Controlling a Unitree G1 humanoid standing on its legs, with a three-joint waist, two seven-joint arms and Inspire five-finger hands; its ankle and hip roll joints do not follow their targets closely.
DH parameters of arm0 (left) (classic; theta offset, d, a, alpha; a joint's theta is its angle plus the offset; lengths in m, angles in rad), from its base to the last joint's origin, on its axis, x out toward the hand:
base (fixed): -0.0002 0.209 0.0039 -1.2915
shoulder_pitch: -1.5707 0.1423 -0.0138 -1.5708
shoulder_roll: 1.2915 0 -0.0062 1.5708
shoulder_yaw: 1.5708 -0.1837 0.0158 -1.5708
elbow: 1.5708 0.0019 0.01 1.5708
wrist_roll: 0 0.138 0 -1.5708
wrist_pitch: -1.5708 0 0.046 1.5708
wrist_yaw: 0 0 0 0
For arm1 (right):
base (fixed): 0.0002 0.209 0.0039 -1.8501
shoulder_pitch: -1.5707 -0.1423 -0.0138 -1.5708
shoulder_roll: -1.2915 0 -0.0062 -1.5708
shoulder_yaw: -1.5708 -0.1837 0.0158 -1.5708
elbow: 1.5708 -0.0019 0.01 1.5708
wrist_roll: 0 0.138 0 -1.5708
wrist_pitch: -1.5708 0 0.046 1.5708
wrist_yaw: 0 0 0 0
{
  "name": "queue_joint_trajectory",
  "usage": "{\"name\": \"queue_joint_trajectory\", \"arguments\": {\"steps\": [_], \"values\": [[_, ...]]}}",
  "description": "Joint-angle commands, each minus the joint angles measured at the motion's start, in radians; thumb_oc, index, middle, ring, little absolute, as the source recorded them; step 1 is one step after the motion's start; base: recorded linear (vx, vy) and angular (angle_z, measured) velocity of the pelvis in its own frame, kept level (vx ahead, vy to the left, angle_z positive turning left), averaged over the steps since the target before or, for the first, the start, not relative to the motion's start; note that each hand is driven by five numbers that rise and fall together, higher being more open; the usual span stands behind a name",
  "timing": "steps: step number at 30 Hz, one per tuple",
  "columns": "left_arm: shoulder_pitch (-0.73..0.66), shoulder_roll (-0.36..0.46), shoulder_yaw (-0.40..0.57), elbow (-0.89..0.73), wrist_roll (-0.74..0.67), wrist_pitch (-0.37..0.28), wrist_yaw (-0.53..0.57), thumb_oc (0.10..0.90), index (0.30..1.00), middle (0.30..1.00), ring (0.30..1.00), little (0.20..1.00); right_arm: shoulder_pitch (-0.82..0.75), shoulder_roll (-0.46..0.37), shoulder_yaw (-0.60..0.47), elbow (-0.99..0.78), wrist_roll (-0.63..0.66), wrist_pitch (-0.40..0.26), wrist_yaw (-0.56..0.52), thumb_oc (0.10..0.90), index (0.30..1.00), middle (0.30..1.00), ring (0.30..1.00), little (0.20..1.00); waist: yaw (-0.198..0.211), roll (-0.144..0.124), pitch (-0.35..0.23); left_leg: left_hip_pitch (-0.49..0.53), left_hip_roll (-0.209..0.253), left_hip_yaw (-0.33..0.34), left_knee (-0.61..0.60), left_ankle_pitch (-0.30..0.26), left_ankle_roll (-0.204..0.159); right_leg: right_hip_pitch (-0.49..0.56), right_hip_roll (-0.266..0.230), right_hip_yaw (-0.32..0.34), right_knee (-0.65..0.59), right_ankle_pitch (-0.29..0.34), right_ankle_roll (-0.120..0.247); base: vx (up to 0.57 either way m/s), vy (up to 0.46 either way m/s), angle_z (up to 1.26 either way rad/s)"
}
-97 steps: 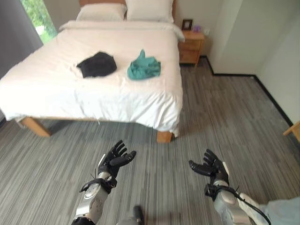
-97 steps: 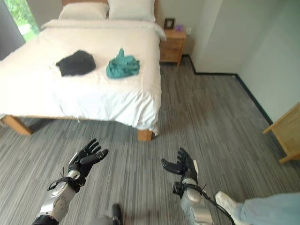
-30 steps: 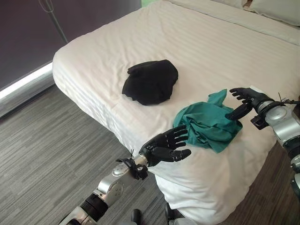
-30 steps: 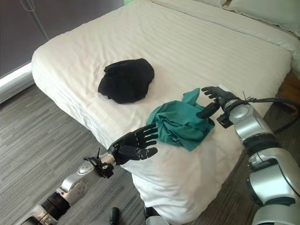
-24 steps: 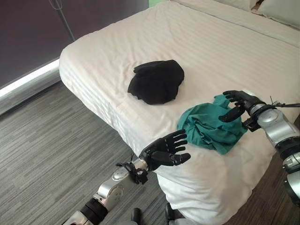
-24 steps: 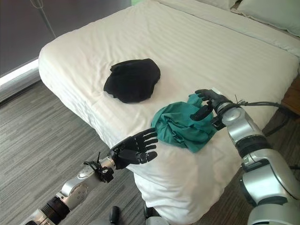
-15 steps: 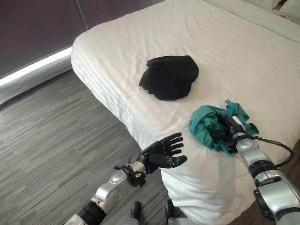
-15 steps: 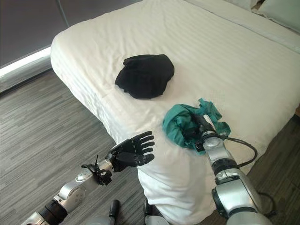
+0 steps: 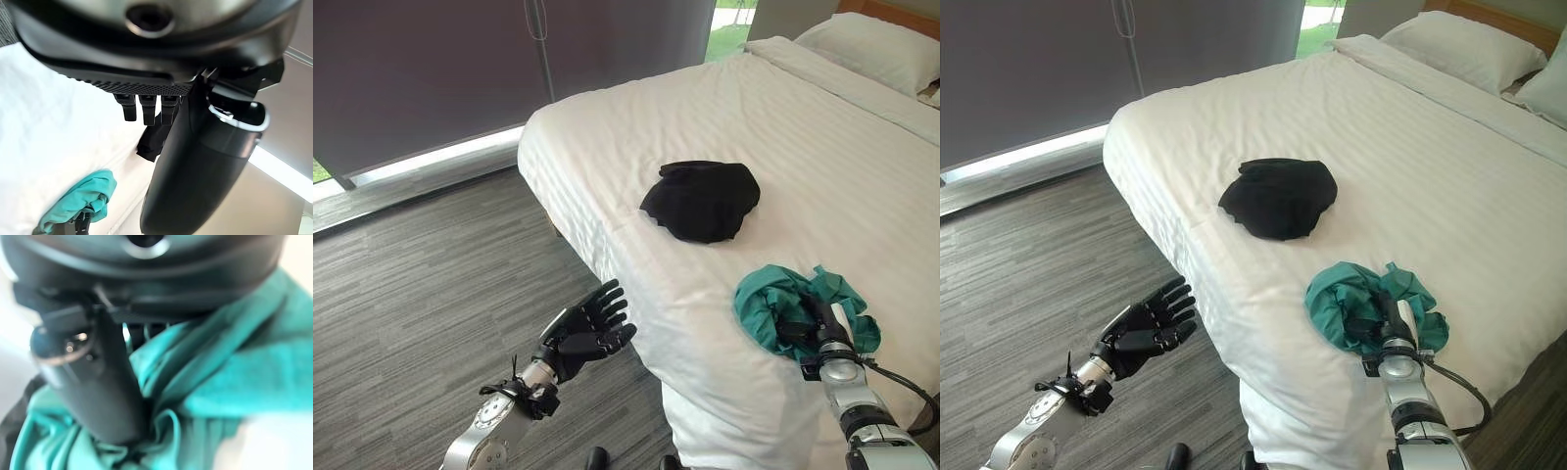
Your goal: Pick up bed clothes into laundry basket.
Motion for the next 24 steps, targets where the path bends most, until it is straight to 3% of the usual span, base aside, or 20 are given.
{"name": "queue_joint_trajectory", "arguments": {"steps": [1,7,8,10,11,12,13,16,17,18,19,20,22,23,24], "values": [[-0.156,-0.119,0.159,-0.175,-0.104,-0.134,-0.055,0.8,0.9,0.9,0.9,0.9,0.36,0.131,0.106,0.216,0.024,0.2,0.106,0.4,0.3,0.3,0.3,0.3,-0.027,-0.009,0.066,0.037,-0.074,0.039,0.001,-0.002,0.027,0.032,-0.032,0.09,0.011,0.013,0.009,0.0,-0.045,0.0],[-0.158,-0.148,0.231,-0.202,-0.115,-0.169,-0.018,0.8,0.9,0.9,0.9,0.9,0.389,0.141,0.1,0.188,0.026,0.201,0.101,0.4,0.3,0.3,0.3,0.3,-0.015,-0.012,0.07,0.049,-0.064,0.01,0.001,0.007,0.01,0.047,-0.027,0.044,0.051,-0.022,-0.005,-0.04,-0.043,0.14],[-0.166,-0.152,0.262,-0.221,-0.111,-0.188,-0.008,0.8,0.9,0.9,0.9,0.9,0.387,0.143,0.092,0.195,0.035,0.203,0.094,0.4,0.3,0.3,0.3,0.3,-0.008,-0.022,0.1,-0.012,-0.073,0.027,0.18,0.004,-0.016,0.048,-0.04,0.035,0.067,-0.026,-0.017,-0.2,-0.051,0.27],[-0.175,-0.161,0.277,-0.215,-0.119,-0.193,-0.006,0.8,0.9,0.9,0.9,0.9,0.389,0.139,0.087,0.2,0.038,0.198,0.093,0.4,0.3,0.3,0.3,0.3,-0.006,-0.019,0.12,-0.057,-0.082,0.043,0.258,0.014,-0.031,0.047,-0.042,0.027,0.08,-0.032,-0.02,-0.16,-0.011,0.45],[-0.189,-0.161,0.281,-0.227,-0.107,-0.207,0.004,0.8,0.9,0.9,0.9,0.9,0.383,0.129,0.083,0.207,0.033,0.199,0.089,0.4,0.3,0.3,0.3,0.3,-0.004,-0.016,0.142,-0.103,-0.076,0.08,0.315,0.051,-0.045,0.052,-0.046,0.01,0.096,-0.037,-0.023,-0.1,0.067,0.64],[-0.204,-0.169,0.299,-0.216,-0.097,-0.217,0.017,0.8,0.9,0.9,0.9,0.9,0.37,0.116,0.071,0.225,0.024,0.201,0.083,0.4,0.3,0.3,0.3,0.3,-0.006,-0.023,0.15,-0.153,0.003,0.194,0.314,0.083,-0.026,0.058,-0.059,-0.011,0.114,-0.05,-0.023,-0.09,0.067,0.56],[-0.204,-0.169,0.299,-0.216,-0.097,-0.217,0.017,0.8,0.9,0.9,0.9,0.9,0.369,0.116,0.071,0.226,0.024,0.201,0.083,0.4,0.3,0.3,0.3,0.3,-0.003,-0.023,0.151,-0.151,0.003,0.196,0.315,0.082,-0.026,0.058,-0.06,-0.008,0.116,-0.051,-0.022,-0.01,0.092,0.41],[-0.205,-0.144,0.333,-0.207,-0.08,-0.231,0.023,0.8,0.9,0.9,0.9,0.9,0.376,0.138,0.056,0.182,0.057,0.199,0.083,0.4,0.3,0.3,0.3,0.3,-0.012,-0.022,0.12,-0.142,0.115,0.249,0.186,0.104,-0.034,0.068,-0.077,0.014,0.132,-0.083,0.003,0.11,0.138,0.27],[-0.204,-0.143,0.333,-0.206,-0.08,-0.231,0.022,0.8,0.9,0.9,0.9,0.9,0.377,0.139,0.057,0.18,0.057,0.2,0.083,0.4,0.3,0.3,0.3,0.3,-0.009,-0.024,0.121,-0.135,0.114,0.253,0.18,0.105,-0.035,0.069,-0.079,0.017,0.134,-0.086,0.003,0.22,0.278,0.1],[-0.229,-0.114,0.36,-0.22,-0.036,-0.265,0.044,0.8,0.9,0.9,0.9,0.9,0.386,0.136,0.081,0.12,0.039,0.191,0.087,0.4,0.3,0.3,0.3,0.3,-0.015,-0.02,0.099,-0.132,0.199,0.202,0.122,0.154,-0.055,0.063,-0.103,0.059,0.172,-0.112,0.023,0.21,0.298,0.03],[-0.245,-0.115,0.375,-0.222,-0.046,-0.28,0.048,0.8,0.9,0.9,0.9,0.9,0.387,0.131,0.088,0.111,0.033,0.19,0.089,0.4,0.3,0.3,0.3,0.3,-0.013,-0.018,0.096,-0.122,0.233,0.18,0.1,0.182,-0.071,0.055,-0.115,0.083,0.202,-0.126,0.03,0.21,0.299,-0.13],[-0.245,-0.115,0.375,-0.222,-0.046,-0.28,0.048,0.8,0.9,0.9,0.9,0.9,0.387,0.131,0.088,0.111,0.033,0.19,0.089,0.4,0.3,0.3,0.3,0.3,-0.013,-0.018,0.097,-0.121,0.233,0.181,0.099,0.183,-0.071,0.055,-0.115,0.084,0.202,-0.126,0.03,0.15,0.254,-0.35],[-0.277,-0.143,0.429,-0.224,-0.104,-0.316,0.038,0.8,0.9,0.9,0.9,0.9,0.386,0.122,0.093,0.078,0.039,0.18,0.086,0.4,0.3,0.3,0.3,0.3,-0.014,-0.018,0.078,-0.097,0.287,0.105,0.065,0.225,-0.101,0.042,-0.144,0.149,0.23,-0.138,0.05,0.23,0.404,-0.71],[-0.301,-0.133,0.474,-0.225,-0.1,-0.353,0.055,0.8,0.9,0.9,0.9,0.9,0.38,0.108,0.073,0.081,0.063,0.18,0.083,0.4,0.3,0.3,0.3,0.3,-0.005,-0.014,0.047,-0.08,0.313,-0.004,0.082,0.238,-0.124,0.025,-0.173,0.225,0.232,-0.122,0.071,0.28,0.532,-1.05],[-0.319,-0.12,0.495,-0.215,-0.109,-0.363,0.061,0.8,0.9,0.9,0.9,0.9,0.377,0.095,0.056,0.092,0.077,0.176,0.083,0.4,0.3,0.3,0.3,0.3,-0.01,-0.013,0.033,-0.066,0.308,-0.045,0.105,0.22,-0.136,0.02,-0.191,0.256,0.229,-0.113,0.085,0.27,0.574,-1.24]]}}
